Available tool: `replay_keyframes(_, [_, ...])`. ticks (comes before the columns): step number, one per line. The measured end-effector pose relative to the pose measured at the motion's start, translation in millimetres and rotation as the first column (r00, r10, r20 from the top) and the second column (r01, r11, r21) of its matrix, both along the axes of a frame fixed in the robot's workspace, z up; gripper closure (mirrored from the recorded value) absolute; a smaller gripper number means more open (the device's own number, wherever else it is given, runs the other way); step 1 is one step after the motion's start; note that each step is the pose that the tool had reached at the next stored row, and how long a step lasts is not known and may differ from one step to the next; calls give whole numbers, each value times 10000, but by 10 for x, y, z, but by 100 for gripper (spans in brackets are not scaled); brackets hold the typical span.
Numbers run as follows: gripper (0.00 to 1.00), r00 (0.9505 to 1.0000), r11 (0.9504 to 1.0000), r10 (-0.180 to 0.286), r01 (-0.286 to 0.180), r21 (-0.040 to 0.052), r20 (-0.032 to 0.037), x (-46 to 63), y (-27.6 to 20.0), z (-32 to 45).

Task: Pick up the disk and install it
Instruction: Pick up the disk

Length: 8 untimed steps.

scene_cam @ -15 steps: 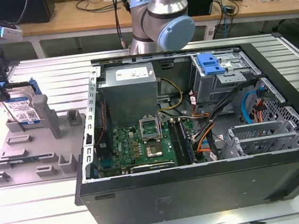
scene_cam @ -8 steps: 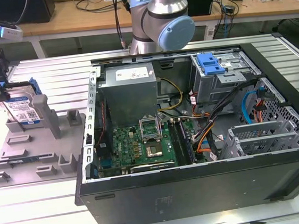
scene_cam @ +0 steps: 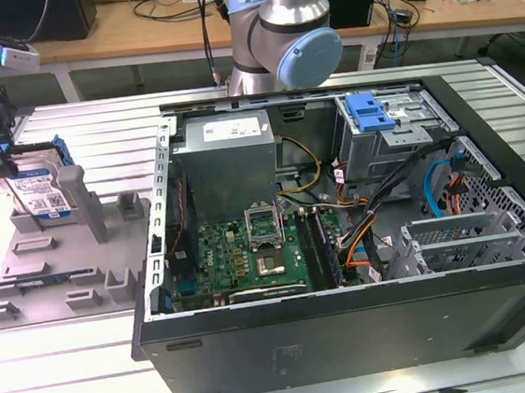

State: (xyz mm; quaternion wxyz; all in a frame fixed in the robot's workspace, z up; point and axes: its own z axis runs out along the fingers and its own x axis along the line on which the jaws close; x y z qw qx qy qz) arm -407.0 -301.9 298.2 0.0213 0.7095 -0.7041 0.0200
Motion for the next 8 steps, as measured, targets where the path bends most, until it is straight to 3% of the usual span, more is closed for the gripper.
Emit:
replay_keyframes(2, [63, 10000, 10000, 2, -2, 0, 0, 0, 0, 0])
replay_keyframes(4, [63, 10000, 10000, 2, -2, 55, 1, 0, 0, 66])
replay_keyframes(8, [63, 10000, 10000, 2, -2, 68, 1, 0, 0, 103])
